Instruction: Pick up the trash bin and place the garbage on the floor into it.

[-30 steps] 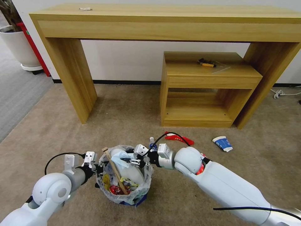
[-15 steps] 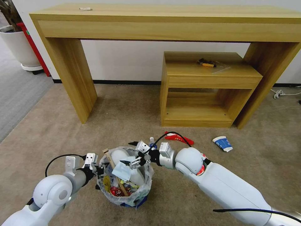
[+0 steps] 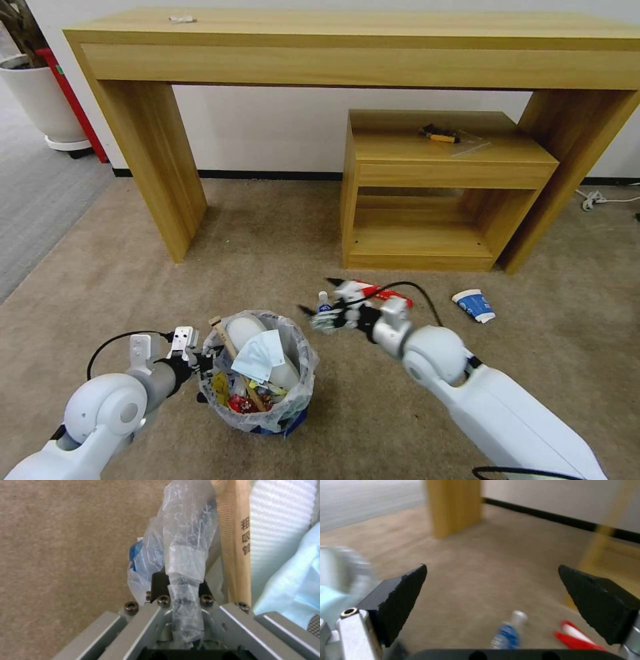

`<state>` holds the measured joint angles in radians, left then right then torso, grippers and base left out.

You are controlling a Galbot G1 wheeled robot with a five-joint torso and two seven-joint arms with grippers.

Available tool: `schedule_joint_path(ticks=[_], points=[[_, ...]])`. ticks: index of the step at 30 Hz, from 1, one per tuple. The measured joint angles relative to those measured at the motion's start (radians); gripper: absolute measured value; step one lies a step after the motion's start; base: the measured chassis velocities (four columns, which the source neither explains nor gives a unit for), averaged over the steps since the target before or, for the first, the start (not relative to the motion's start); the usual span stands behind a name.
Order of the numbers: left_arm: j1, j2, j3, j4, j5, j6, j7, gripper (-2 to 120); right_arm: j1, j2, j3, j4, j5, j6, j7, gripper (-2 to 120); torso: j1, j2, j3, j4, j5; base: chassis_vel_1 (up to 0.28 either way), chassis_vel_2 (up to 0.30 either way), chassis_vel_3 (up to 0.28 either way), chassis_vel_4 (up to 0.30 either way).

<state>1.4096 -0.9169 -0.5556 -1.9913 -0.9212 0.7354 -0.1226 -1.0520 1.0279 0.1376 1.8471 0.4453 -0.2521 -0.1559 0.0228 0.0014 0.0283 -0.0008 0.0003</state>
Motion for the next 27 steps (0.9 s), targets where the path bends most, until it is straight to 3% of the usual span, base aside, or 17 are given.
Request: schedule_joint_path(ticks=[2, 6, 15, 19, 27], points=[[0.001, 0.001, -0.008, 0.011, 0.011, 0.000, 0.011, 0, -0.038, 0.008, 0.047, 0.002, -0.015, 0.012, 0.000, 100, 0.000, 0.000, 0.000, 0.0002, 0.0001, 0.000, 0.000, 0.000, 0.000], [0.011, 0.018, -0.046, 0.033, 0.031, 0.000, 0.055, 0, -0.233, 0.063, 0.269, 0.011, -0.080, 0.071, -0.012, 100, 0.000, 0.000, 0.000, -0.0005, 0.0001, 0.000, 0.000, 0.000, 0.000], [0.012, 0.014, -0.103, 0.072, 0.041, 0.000, 0.096, 0, -0.430, 0.176, 0.525, 0.027, -0.130, 0.172, -0.049, 100, 0.000, 0.000, 0.000, 0.0000, -0.0003, 0.000, 0.000, 0.000, 0.000], [0.016, 0.013, -0.126, 0.080, 0.061, 0.000, 0.136, 0, -0.473, 0.192, 0.585, 0.041, -0.121, 0.200, -0.069, 100, 0.000, 0.000, 0.000, 0.0000, -0.0002, 0.000, 0.000, 0.000, 0.000], [0.018, 0.011, -0.129, 0.077, 0.069, 0.000, 0.145, 0, -0.475, 0.212, 0.605, 0.048, -0.113, 0.212, -0.077, 100, 0.000, 0.000, 0.000, 0.0001, -0.0001, -0.015, 0.011, 0.015, -0.014]])
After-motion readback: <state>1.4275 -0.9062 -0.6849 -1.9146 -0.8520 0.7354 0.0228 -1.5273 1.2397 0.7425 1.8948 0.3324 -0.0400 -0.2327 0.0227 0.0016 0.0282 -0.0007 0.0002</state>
